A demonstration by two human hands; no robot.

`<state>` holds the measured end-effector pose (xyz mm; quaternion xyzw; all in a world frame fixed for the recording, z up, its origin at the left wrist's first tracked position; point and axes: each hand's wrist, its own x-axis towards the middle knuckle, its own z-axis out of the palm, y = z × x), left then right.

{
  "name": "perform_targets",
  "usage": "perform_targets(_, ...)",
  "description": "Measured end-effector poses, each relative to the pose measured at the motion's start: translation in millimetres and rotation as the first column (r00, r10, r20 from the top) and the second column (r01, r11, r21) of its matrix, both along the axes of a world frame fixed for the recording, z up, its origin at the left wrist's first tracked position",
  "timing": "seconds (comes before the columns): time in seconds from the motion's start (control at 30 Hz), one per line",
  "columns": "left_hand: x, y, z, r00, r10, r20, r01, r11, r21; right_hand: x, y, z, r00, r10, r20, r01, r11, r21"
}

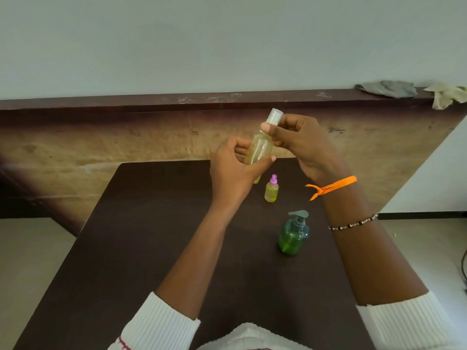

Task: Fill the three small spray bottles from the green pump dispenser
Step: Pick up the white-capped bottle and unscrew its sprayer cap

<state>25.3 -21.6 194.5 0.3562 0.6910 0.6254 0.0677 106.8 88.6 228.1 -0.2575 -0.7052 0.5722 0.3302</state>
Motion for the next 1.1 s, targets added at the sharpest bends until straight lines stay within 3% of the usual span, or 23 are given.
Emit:
perform_targets(0.1,-2,1,-2,0.999,-0.021,0.026,0.022,0.999,-0.037,2,1,-2,1.000,0.022,-0.012,-0.022,0.999,-0.029)
perform_targets(0.2,-6,-1,-1,0.945,-0.222,0.242,0.227,0.974,0.004,7,7,2,0.994,0.107,-0.008,-0.108,0.994,-0.004)
perform_targets(0.33,-10,-8,2,0.620,-0.552,0.558,0.557,0.810,0.182,14,18,8,0.941,0.325,-0.098,-0.334,0.938,-0.089)
perform_targets(0.4,-10,-8,0,0.570,-0.571,0.591,0.578,0.790,0.206,17,22,7,0.919,0.379,-0.111,-0.390,0.914,-0.115)
perform_targets(0.53,-10,0,-9,0.800,-0.405,0.442,0.436,0.899,0.035,14,21,-2,0.964,0.258,0.056,-0.259,0.966,0.007)
perform_targets(0.6,-10,3,-13,0.861,-0.358,0.361,0.390,0.920,-0.018,9,19,-9,0.984,0.159,0.085,-0.165,0.984,0.067)
perform_targets(0.7,-7,5,-19,0.864,-0.348,0.363,0.389,0.920,-0.042,9,20,-16,0.984,0.174,0.047,-0.174,0.985,0.017)
perform_targets(0.83,-6,5,-24,0.839,-0.367,0.401,0.419,0.907,-0.048,12,24,-14,0.983,0.111,-0.148,-0.131,0.983,-0.132)
perform_targets(1.1,-4,14,-45,0.841,-0.358,0.406,0.416,0.907,-0.062,28,36,-2,0.974,-0.025,-0.226,0.009,0.997,-0.071)
